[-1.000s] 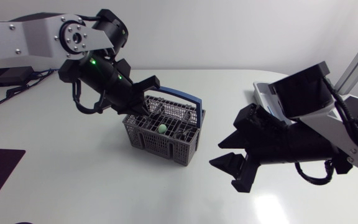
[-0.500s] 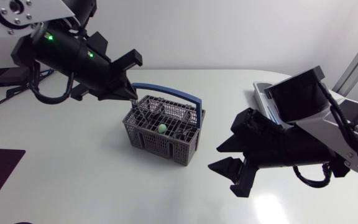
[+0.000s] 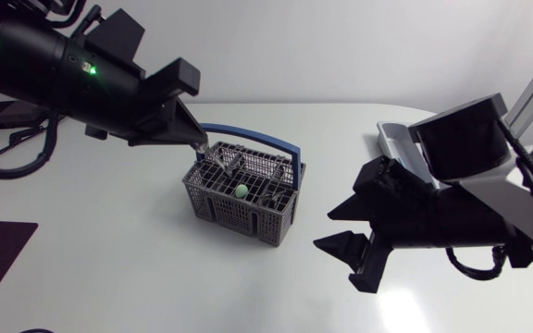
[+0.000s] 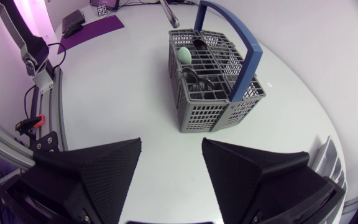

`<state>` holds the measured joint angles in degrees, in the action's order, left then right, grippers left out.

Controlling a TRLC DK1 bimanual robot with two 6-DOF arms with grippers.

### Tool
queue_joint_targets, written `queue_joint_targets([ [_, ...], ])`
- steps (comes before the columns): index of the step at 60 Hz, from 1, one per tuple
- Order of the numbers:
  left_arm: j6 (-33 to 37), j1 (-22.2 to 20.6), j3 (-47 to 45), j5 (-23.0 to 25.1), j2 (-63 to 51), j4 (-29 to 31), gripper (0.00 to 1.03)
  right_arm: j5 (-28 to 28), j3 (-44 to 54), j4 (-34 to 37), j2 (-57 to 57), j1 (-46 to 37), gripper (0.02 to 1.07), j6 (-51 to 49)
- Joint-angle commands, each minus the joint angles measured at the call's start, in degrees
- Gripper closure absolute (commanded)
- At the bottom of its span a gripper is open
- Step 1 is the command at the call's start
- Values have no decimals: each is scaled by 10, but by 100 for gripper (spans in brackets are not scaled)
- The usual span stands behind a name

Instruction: Unload the cutlery basket into the drawer organizer.

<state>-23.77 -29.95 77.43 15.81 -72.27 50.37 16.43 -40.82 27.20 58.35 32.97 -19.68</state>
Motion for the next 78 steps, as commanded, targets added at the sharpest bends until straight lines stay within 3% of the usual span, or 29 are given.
queue_joint_targets([
  [1, 40, -19, -38, 0, 13, -21, 99, -3, 16, 7, -15, 2, 32, -6],
  [15, 108, -80, -84, -1, 25, -68, 99, -1, 27, 29, -39, -5, 18, -34],
  [27, 177, -123, -114, -1, 22, -99, 99, 9, 33, 34, -50, 0, 14, -57],
  [42, 268, -193, -145, 4, 20, -113, 100, 69, 33, 35, -54, -2, 11, -80],
  [63, 381, -216, -148, 133, -12, -106, 100, 134, 49, 29, -62, 22, 11, -127],
  [78, 439, -217, -147, 165, -33, -87, 100, 148, 44, 30, -66, 59, 21, -135],
])
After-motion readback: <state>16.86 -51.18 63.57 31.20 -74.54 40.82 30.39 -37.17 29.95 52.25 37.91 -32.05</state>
